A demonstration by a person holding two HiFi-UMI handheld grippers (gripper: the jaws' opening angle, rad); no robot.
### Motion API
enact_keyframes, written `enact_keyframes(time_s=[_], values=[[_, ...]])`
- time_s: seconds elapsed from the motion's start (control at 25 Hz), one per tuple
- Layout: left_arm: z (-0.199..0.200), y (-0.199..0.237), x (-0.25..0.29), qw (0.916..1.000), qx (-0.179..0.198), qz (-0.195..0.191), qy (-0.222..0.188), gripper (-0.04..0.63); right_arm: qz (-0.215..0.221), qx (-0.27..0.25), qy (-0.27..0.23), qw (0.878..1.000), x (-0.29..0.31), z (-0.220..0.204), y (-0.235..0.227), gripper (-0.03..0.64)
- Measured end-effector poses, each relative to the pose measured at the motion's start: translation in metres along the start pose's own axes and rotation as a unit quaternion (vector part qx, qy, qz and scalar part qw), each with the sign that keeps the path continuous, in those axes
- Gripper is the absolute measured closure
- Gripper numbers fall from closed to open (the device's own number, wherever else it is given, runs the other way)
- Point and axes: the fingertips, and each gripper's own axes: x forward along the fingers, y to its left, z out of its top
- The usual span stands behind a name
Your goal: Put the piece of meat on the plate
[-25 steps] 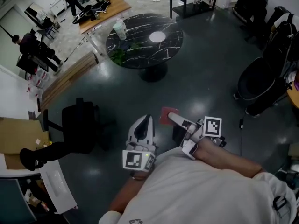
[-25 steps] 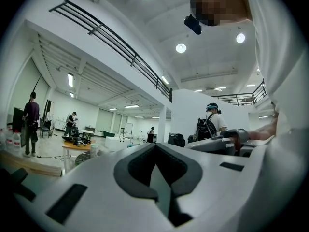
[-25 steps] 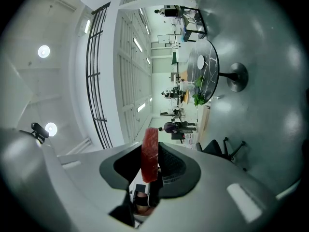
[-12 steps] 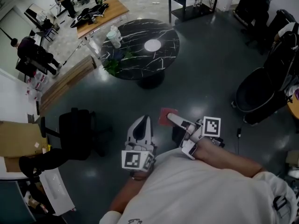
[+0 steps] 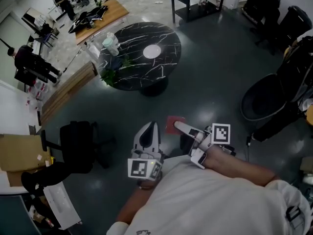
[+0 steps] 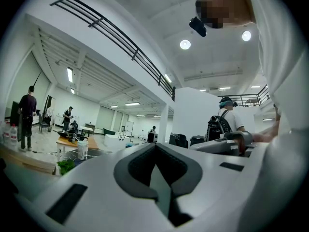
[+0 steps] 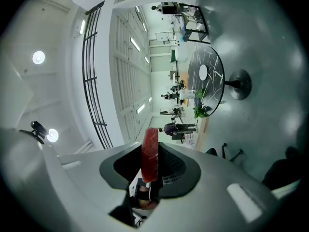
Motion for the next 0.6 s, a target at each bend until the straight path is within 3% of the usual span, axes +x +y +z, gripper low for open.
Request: enact_keyframes(time_s=[0.6], values=[[-0.005, -0.012, 0.055, 0.9987, -0.002, -0.051, 0.000, 0.589, -0.001, -0.021, -0.031, 0.999, -0.007, 0.044, 0.001, 0.528]])
